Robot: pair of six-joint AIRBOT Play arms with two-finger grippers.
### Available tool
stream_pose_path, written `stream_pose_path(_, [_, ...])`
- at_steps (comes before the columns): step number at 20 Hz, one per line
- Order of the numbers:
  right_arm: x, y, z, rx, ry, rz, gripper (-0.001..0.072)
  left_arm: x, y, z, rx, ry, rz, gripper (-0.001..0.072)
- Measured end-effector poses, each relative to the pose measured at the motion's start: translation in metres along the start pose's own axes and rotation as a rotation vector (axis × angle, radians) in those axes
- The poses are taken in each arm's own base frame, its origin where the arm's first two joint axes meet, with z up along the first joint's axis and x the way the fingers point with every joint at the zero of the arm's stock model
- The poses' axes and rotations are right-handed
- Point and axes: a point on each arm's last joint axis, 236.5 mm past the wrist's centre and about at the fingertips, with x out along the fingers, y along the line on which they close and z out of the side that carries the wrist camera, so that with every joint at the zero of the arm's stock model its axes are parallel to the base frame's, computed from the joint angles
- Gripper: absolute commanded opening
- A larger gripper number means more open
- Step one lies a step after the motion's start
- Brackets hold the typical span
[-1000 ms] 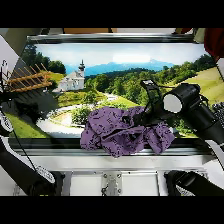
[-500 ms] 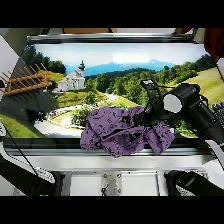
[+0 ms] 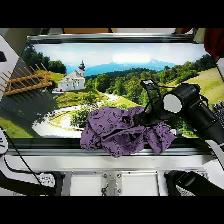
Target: Fold the clothes and pants, and hang the long-sleeved shirts on hangers.
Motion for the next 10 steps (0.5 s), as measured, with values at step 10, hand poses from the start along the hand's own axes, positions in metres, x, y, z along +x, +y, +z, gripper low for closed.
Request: stream_pose_path(10, [0.0,0.0,0.0,0.0,0.0,0.0,0.0028,-0.186,-0.214,-0.065,0.679,0.03,-0.741,0.0015])
